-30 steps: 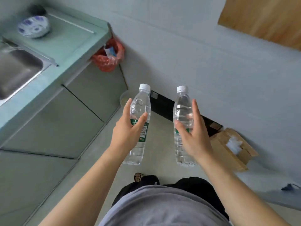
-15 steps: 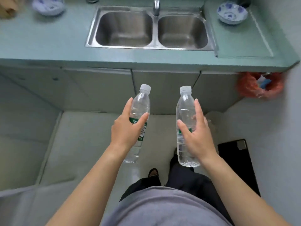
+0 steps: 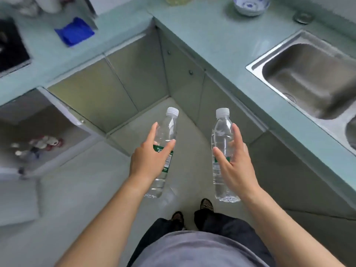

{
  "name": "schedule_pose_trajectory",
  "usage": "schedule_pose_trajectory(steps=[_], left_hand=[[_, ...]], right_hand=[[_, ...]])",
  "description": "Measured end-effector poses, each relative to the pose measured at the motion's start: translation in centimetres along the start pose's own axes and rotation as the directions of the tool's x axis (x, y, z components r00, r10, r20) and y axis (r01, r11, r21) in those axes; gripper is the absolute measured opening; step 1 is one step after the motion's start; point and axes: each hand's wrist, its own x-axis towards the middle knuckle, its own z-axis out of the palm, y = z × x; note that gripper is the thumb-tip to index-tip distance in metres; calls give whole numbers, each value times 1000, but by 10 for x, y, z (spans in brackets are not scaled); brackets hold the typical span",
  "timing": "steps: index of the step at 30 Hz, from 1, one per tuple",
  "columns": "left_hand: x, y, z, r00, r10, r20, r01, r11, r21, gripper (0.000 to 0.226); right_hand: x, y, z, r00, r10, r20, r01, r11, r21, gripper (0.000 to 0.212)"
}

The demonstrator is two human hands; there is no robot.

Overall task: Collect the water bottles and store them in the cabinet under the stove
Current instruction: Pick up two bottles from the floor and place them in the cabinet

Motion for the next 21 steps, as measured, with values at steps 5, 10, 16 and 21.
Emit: schedule_pose_trajectory(steps=[5, 10, 16, 21], left_hand=[[-4, -46, -40, 942, -252, -221, 240, 967, -79, 67], [-32, -114, -97, 807, -439, -396, 412, 898, -156, 67], [-43, -212, -174, 716, -519, -467, 475, 852, -220, 67], [-42, -282, -252, 698, -513, -499, 488, 851, -192, 71]], right_hand=[[46, -37, 59, 941, -127, 313, 158, 985, -75, 70], [40, -93, 151, 772, -231, 592, 318, 947, -45, 69], [3, -157, 269, 601, -280, 749, 403, 915, 18, 69], [-32, -207, 367, 541, -289, 789, 427, 903, 38, 69]])
